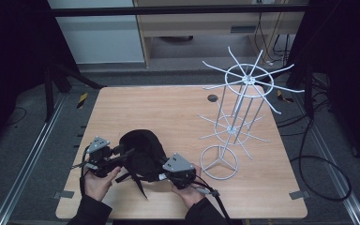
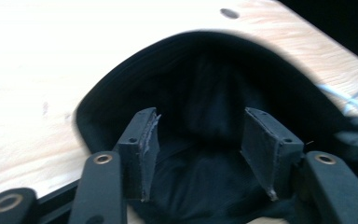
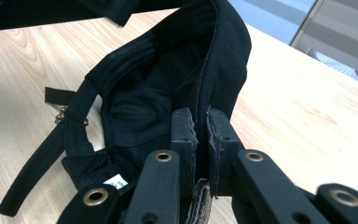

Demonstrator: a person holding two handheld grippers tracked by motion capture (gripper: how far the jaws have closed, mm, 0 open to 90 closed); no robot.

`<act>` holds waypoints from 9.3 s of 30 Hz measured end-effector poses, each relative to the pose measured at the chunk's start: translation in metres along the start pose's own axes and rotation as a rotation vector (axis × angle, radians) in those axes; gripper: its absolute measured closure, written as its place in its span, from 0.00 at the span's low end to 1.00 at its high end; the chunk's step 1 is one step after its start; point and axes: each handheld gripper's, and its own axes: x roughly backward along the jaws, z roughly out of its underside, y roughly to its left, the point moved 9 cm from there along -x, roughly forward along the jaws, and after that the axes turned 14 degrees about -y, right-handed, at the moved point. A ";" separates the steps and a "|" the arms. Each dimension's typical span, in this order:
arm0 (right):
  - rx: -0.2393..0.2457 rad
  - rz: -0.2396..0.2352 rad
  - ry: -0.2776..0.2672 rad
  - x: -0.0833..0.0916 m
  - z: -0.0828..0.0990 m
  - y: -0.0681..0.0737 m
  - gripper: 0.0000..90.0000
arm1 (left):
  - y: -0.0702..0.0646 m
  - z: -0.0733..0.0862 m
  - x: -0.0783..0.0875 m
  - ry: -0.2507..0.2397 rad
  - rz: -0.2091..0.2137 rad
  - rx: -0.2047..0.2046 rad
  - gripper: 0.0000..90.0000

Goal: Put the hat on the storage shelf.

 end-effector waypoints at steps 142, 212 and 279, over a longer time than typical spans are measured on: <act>-0.100 -0.181 0.018 -0.009 -0.012 0.020 0.73 | 0.006 0.008 0.028 0.018 -0.017 -0.006 0.62; -0.086 -0.136 0.045 -0.024 -0.033 0.010 0.84 | 0.035 0.014 0.042 0.005 -0.078 -0.045 0.53; -0.300 0.417 0.081 0.187 0.110 -0.191 0.37 | 0.004 -0.036 0.014 -0.147 -0.015 -0.057 0.90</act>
